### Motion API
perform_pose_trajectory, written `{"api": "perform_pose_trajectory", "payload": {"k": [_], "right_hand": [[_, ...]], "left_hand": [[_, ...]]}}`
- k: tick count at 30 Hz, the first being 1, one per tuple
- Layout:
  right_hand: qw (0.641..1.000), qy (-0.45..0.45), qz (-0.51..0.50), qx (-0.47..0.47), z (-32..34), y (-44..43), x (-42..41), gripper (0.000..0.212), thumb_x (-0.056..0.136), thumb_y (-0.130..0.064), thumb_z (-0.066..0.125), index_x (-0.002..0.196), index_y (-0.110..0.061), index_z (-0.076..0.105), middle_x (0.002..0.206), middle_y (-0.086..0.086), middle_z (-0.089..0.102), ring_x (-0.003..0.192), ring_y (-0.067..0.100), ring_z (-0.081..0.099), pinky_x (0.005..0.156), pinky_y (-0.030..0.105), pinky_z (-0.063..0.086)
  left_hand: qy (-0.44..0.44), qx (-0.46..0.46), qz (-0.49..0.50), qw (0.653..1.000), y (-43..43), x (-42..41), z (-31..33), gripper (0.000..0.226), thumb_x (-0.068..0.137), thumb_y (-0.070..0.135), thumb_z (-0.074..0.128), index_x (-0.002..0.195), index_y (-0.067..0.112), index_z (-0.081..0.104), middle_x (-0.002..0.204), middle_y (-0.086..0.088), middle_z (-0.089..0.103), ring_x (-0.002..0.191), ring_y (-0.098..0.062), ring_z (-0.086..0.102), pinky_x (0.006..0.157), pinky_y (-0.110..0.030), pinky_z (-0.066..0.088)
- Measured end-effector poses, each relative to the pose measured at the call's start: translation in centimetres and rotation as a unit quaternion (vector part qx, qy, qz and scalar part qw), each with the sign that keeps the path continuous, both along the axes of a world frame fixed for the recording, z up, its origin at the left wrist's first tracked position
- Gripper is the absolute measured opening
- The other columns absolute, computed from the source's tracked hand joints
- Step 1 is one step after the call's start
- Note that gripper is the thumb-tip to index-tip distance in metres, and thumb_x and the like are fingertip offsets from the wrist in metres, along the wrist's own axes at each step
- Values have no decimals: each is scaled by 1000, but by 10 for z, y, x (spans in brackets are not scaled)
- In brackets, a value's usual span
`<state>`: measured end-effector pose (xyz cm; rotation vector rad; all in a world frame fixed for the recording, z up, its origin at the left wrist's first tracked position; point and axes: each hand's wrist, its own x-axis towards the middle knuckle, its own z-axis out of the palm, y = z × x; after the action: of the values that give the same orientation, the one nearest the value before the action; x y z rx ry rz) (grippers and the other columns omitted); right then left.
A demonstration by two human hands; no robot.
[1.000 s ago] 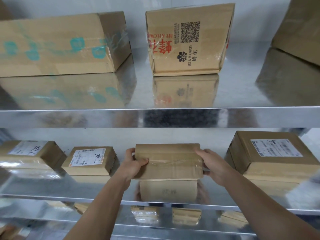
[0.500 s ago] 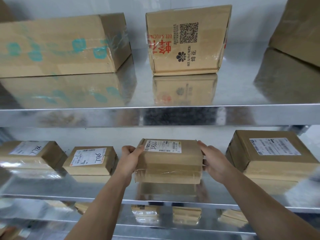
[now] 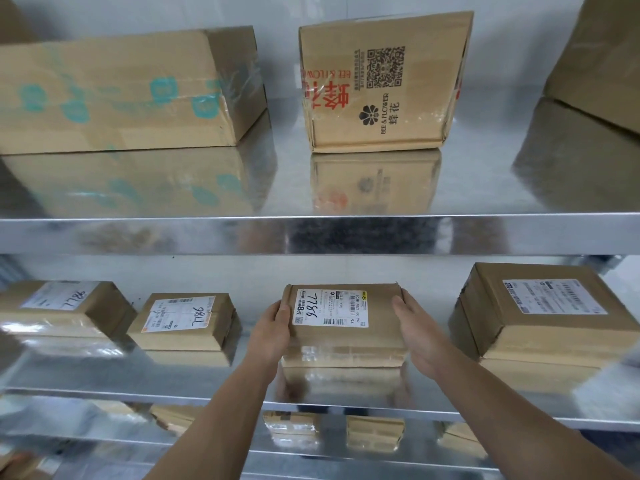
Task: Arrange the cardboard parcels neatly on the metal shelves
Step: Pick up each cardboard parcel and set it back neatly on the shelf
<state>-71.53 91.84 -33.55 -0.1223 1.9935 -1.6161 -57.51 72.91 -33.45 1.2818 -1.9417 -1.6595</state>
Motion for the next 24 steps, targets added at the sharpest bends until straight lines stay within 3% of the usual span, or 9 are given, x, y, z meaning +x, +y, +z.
{"api": "perform_pose_trajectory", "payload": {"k": [2,4,9,24], "right_hand": [[1000,-20,-3,15,-4,-2,3,50,111,-42,32,160,-42,25,162,-9,33,147,20,33,120,43,25],[999,-38,-14,13,-6,-2,4,51,111,-46,31,161,-44,21,166,-7,28,152,24,28,122,49,22],[999,-22,-14,25,-5,-6,3,53,111,-47,26,163,-40,18,167,-5,26,153,24,27,123,46,22],[999,-19,-2,46,-1,-12,1,57,108,-54,26,163,-41,14,168,-3,25,152,30,28,120,56,25]], "left_hand": [[1,-17,7,1000,2,-1,-3,33,110,39,32,127,32,60,118,2,68,115,-23,58,101,-39,44],[-2,-31,10,999,4,-1,-6,39,110,40,30,137,30,58,123,1,68,118,-24,58,106,-43,43],[1,-31,6,1000,2,-4,-8,41,110,38,30,136,26,59,122,0,69,117,-24,58,108,-44,43],[-11,-26,8,1000,-4,-14,-5,43,111,35,28,138,17,56,125,-5,67,118,-26,58,108,-44,44]]}}
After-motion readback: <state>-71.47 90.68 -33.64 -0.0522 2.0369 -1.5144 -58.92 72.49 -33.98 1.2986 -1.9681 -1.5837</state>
